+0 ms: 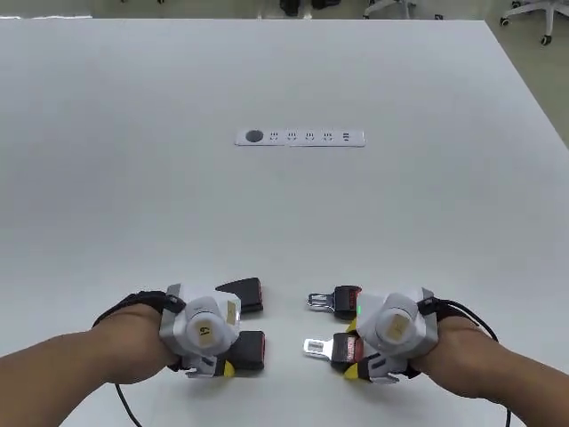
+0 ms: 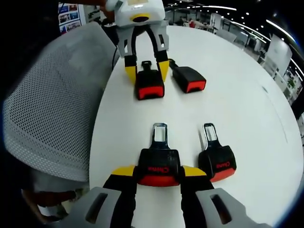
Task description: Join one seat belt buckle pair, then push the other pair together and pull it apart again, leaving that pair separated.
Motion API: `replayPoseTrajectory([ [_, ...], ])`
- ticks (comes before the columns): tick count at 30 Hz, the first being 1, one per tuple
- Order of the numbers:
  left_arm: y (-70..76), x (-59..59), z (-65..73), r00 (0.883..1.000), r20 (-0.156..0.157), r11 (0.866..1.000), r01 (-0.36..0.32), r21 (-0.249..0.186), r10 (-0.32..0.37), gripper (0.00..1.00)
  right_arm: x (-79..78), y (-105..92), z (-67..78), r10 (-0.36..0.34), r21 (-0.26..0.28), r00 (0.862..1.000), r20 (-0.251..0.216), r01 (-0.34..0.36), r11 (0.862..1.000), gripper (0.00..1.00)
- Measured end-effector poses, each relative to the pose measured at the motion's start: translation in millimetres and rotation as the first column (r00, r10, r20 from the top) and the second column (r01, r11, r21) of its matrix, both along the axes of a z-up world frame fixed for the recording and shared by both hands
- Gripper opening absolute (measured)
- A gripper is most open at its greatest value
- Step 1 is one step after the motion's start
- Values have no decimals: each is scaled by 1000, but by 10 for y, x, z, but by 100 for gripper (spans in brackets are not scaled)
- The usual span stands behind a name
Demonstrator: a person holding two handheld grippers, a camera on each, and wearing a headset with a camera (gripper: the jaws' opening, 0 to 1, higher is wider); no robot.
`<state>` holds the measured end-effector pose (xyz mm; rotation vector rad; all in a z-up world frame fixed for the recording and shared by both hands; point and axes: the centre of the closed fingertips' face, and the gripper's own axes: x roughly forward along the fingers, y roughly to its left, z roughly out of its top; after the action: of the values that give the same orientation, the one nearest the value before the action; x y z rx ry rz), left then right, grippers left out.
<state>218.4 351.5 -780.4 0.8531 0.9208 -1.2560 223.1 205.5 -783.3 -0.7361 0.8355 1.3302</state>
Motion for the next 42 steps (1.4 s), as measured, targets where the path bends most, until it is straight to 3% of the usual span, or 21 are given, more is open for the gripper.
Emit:
replayPoseTrajectory([
  [11, 1, 4, -26, 1000, -8, 1000, -2, -1, 2, 33, -15, 371, 21, 27, 36, 1000, 13, -28, 999, 32],
  [27, -17, 5, -20, 1000, -24, 1000, -15, -11, 14, 33, -49, 718, 19, 95, 47, 995, 3, -95, 994, 32],
  [29, -6, 8, -22, 1000, -25, 1000, -13, -15, 13, 33, -9, 709, -30, 144, 2, 989, 37, -145, 989, 32],
  [31, -15, 7, -23, 1000, -24, 1000, -10, -24, 10, 33, -11, 704, -21, 121, 23, 993, 10, -121, 992, 32],
  [42, -21, 4, -25, 999, -24, 999, 30, -36, -31, 33, -14, 739, 2, 128, 58, 992, 14, -129, 990, 31],
])
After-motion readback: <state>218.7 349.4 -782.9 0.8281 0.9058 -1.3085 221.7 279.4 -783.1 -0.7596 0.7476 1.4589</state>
